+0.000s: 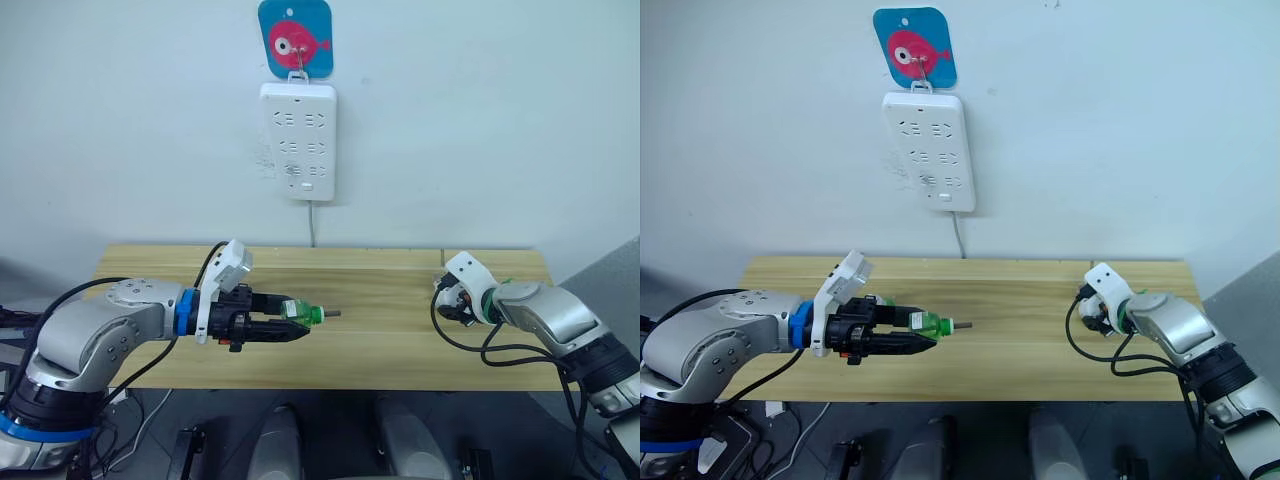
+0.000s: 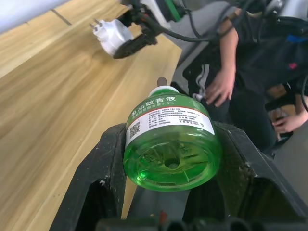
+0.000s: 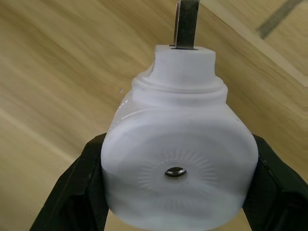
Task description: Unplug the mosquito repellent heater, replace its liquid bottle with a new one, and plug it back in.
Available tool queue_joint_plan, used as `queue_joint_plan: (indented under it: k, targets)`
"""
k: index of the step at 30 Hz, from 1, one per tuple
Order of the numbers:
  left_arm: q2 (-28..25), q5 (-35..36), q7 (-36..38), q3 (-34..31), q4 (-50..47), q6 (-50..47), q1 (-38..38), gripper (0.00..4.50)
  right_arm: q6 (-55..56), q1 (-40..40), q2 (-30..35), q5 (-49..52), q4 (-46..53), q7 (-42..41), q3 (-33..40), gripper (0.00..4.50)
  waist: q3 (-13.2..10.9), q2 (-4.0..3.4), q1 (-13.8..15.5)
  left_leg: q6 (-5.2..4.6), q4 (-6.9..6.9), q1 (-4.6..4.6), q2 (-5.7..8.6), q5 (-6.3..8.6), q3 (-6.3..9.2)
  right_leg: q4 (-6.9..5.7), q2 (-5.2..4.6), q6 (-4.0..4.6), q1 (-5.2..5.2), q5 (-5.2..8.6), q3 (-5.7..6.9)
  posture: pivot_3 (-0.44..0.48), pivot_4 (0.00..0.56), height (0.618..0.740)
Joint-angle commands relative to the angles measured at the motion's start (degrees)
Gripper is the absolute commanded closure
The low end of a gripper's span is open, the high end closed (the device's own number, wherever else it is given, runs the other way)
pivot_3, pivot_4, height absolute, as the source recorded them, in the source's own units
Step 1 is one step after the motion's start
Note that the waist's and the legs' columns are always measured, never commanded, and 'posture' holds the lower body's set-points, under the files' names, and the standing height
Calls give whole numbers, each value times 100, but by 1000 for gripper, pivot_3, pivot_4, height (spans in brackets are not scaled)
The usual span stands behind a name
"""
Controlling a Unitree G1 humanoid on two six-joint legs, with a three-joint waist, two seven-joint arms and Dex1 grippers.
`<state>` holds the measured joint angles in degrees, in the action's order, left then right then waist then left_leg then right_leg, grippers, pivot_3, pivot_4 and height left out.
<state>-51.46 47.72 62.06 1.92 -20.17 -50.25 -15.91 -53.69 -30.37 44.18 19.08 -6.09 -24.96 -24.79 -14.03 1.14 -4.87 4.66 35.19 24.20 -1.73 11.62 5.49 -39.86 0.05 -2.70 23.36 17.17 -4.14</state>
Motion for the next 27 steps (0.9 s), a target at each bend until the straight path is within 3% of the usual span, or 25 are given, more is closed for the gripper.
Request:
queue_joint_plan:
  k: [1, 5, 9, 13, 17, 22, 25, 27]
  targets:
    - [36, -105, 117, -19, -151, 191, 57, 2231, 23, -112, -75, -261, -217, -285, 174, 1463, 0, 0, 4, 0, 0, 0, 0, 0, 1, 0, 0, 2, 0, -1, 0, -80, 230, 736]
    - [94, -191, 164, -7, -77, 261, 73, 2231, -33, -109, -179, -439, -374, -506, 274, 1463, 0, 0, 5, 0, 0, 1, 0, 0, 1, 0, 0, 3, 0, -2, 2, -83, 231, 736]
    - [205, -284, 192, -20, -10, 409, 121, 2231, -268, -48, -307, -459, -170, -411, 711, 49, 0, 0, 2, 0, 1, 0, 0, 0, 2, -4, 0, 4, 0, -2, 2, -81, 222, 736]
    - [311, -337, 160, -157, 56, 556, 161, 2231, -821, 276, -279, -284, 838, -218, 1477, 0, 0, 0, 9, 0, 1, 0, 0, 0, 4, -6, 0, 4, -1, -2, 4, -75, 217, 736]
    - [764, -407, -229, -434, 155, 943, 183, 2231, -1640, 654, -692, 528, 2397, -238, 2800, 0, 0, 0, 19, 0, 0, 0, 1, 0, 13, -6, 0, 3, -3, -2, 10, -75, 213, 736]
    - [2106, -1292, -1456, -591, 455, 2394, -187, 2231, -2805, 500, -2895, 1888, 3433, 202, 4681, 0, 4, 3, 11, 4, 7, -12, -2, -3, 19, -13, 2, 5, -17, -5, 14, -100, 211, 736]
    - [2422, -1824, -1498, -333, 478, 3130, -190, 2231, -2495, 574, -4280, 2675, 3842, 492, 5041, 0, 6, -2, -3, 13, 5, -14, -2, -8, 16, -15, 2, 8, -17, -8, 10, -109, 208, 736]
    - [2620, -2048, -1535, -210, 563, 3483, -221, 2231, -2548, 536, -4860, 2905, 3920, 771, 5053, 0, 7, -4, -8, 13, 1, -15, -1, -8, 15, -15, 1, 8, -16, -8, 9, -109, 206, 736]
